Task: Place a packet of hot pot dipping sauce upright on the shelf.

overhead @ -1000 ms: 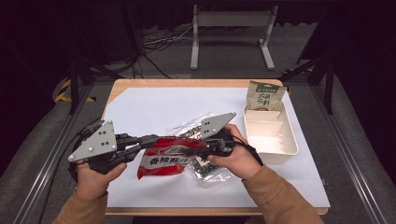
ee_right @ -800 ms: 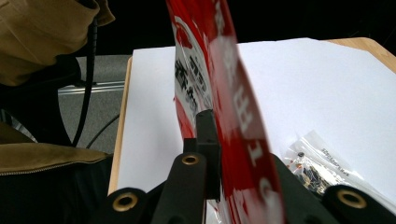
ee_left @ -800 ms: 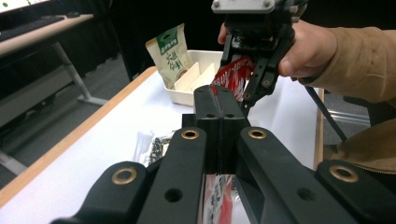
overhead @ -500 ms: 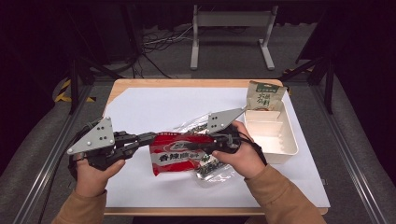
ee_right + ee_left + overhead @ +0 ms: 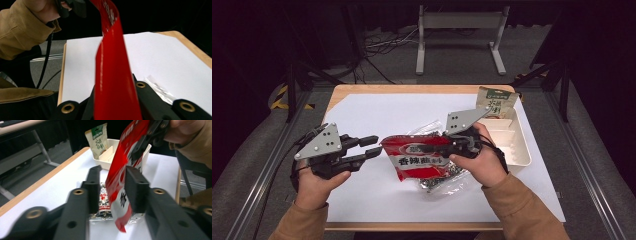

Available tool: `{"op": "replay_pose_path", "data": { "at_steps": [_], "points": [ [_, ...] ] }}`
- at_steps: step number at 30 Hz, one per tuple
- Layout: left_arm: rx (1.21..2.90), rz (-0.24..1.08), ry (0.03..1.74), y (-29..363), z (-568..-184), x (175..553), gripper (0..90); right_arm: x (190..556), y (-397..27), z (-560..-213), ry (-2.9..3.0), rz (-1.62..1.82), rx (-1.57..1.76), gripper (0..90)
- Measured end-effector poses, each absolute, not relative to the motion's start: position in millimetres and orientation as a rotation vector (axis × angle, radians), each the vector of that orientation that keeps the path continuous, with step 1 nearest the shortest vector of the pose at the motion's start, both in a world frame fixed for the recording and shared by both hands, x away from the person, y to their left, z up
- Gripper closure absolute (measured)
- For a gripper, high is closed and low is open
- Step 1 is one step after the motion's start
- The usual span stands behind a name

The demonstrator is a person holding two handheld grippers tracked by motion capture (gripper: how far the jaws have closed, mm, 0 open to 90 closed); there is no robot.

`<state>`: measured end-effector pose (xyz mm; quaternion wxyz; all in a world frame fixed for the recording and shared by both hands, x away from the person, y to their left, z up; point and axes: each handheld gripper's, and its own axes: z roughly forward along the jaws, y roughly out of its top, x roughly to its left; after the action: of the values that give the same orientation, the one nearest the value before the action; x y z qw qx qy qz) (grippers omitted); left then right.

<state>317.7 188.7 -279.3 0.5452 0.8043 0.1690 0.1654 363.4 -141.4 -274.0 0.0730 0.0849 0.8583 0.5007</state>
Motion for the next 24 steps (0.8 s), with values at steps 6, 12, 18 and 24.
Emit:
{"op": "replay_pose_path", "data": {
  "at_steps": [6,12,18,24],
  "points": [
    [1.925,0.388,0.469,189.8,-285.7,325.3,49.9,365.4,-161.6,-260.8,2.532,1.472,0.299,88.9],
    [1.937,0.411,0.510,192.1,-291.8,331.6,45.7,368.2,-179.0,-250.6,2.497,1.448,0.338,88.9],
    [1.943,0.400,0.549,196.3,-298.8,338.8,44.1,372.7,-197.7,-237.9,2.453,1.428,0.369,88.9],
    [1.959,0.393,0.596,201.1,-308.2,347.4,43.6,381.8,-217.8,-225.3,2.406,1.411,0.398,88.8]
  ]
}}
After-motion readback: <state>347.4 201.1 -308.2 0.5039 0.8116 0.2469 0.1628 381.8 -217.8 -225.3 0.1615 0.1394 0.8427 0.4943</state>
